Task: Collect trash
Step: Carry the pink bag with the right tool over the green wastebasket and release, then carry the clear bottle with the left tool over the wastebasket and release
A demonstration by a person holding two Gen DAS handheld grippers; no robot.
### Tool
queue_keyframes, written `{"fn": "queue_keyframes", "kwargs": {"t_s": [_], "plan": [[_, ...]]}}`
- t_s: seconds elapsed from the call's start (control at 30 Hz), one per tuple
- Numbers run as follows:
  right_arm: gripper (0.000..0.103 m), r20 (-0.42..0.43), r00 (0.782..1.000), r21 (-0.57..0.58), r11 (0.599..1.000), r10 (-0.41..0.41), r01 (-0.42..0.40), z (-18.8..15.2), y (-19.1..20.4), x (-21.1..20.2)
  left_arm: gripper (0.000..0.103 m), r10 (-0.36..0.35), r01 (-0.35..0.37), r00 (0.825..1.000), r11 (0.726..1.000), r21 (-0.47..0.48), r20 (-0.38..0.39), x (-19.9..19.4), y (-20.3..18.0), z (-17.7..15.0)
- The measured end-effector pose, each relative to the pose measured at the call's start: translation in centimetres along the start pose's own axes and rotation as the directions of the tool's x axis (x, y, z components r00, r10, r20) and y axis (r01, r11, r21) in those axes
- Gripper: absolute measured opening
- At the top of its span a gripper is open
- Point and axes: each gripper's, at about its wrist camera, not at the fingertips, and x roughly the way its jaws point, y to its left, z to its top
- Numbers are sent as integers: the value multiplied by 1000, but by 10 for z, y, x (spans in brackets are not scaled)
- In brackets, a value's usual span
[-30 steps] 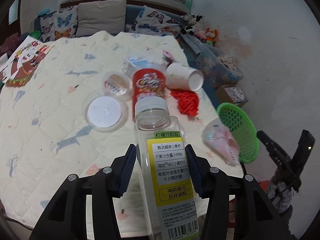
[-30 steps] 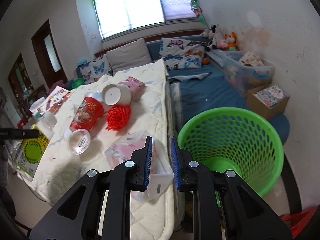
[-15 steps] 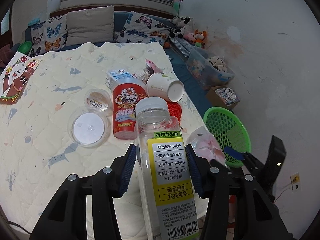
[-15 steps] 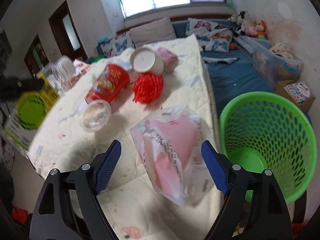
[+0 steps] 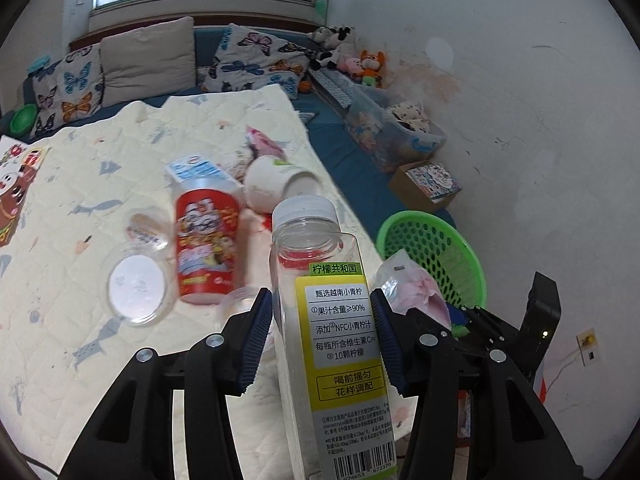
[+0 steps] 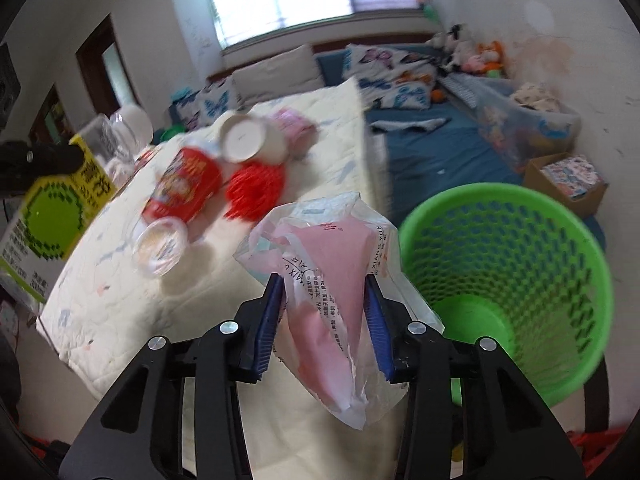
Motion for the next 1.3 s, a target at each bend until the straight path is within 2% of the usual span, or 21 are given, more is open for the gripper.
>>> {"fn": "queue_keyframes", "kwargs": {"t_s": [0.23, 0.33, 0.4, 0.57, 0.87, 1.1, 1.3], "plan": [[47, 1, 994, 109, 988, -113, 112, 7, -67, -5, 49, -76, 78, 996, 995, 56, -39, 35, -44, 24], [59, 12, 991, 138, 982, -133, 130, 8, -89, 1, 49, -90, 94, 994, 992, 87, -57, 52, -64, 34], [73, 11, 990, 159, 978, -138, 135, 8, -100, 5, 49, -96, 103, 993, 989, 106, -70, 65, -77, 41], [79, 34, 987, 226, 964, -155, 143, 4, -123, -1, 49, -115, 129, 987, 983, 134, -108, 95, -101, 52], [80, 68, 972, 274, 941, -224, 198, -20, -142, -41, 49, -151, 180, 973, 970, 161, -177, 144, -143, 60], [80, 72, 970, 319, 927, -232, 198, -45, -147, -63, 49, -182, 224, 952, 962, 155, -248, 186, -171, 57], [80, 68, 970, 355, 914, -234, 195, -65, -146, -69, 49, -171, 215, 940, 968, 126, -294, 220, -186, 59]]}}
